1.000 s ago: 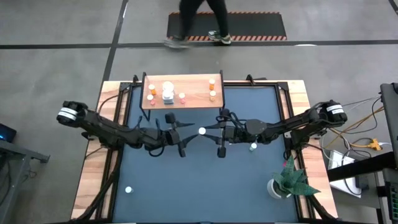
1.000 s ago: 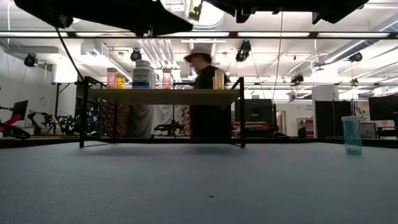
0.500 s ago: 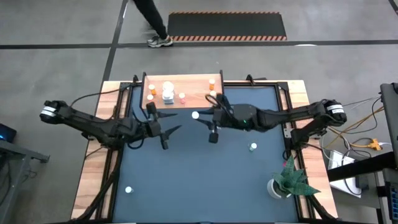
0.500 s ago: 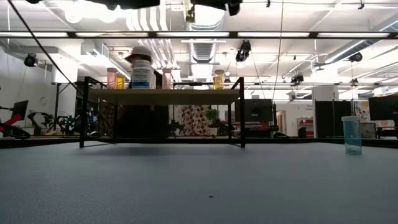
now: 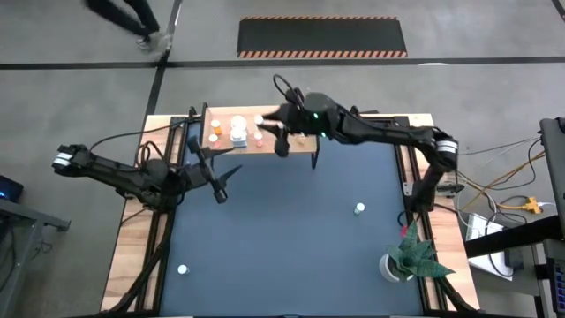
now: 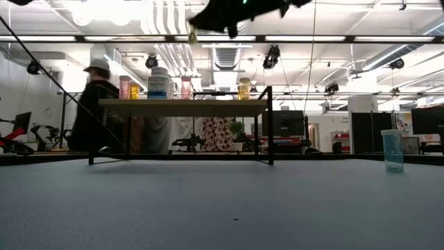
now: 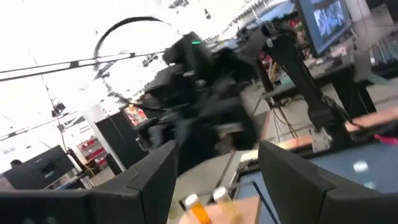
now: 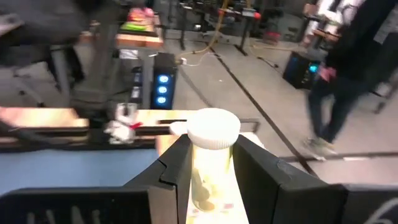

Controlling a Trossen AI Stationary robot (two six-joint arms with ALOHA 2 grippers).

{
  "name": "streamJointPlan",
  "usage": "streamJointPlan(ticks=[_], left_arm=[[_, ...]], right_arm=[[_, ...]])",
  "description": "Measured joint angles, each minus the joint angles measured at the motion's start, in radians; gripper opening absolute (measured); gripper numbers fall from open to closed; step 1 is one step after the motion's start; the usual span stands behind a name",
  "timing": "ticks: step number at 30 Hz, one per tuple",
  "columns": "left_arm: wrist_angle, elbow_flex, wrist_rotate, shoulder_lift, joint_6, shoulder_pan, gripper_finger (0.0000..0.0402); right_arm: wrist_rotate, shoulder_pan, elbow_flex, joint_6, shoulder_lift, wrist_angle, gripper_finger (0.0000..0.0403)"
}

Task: Pick and place medicine bottles onto shelf by color
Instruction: Put the green pill bottle on the shelf

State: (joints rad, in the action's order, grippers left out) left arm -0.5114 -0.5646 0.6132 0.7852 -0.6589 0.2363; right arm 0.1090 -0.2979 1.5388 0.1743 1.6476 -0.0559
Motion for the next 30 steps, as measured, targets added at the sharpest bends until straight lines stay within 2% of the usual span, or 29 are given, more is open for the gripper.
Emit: streamJointPlan(ticks=[6,16,30], left_arm=[[-0.015,0.032,0.000,-0.044,-0.003,0.000,0.0206],[-0.032,0.060,0.000,-0.084,-0.033,0.000,0.0206],[-0.029,0.065,-0.002,-0.098,-0.038,0.000,0.0206]], right_arm=[[0.009,-0.113,0.075,-0.053,0.118,-0.008,0.0098],[0.221,-0.204,0.124,-0.116,0.251,-0.008,0.0098],[0.232,-0.204,0.121,-0.056,0.290,0.037,0.0098]])
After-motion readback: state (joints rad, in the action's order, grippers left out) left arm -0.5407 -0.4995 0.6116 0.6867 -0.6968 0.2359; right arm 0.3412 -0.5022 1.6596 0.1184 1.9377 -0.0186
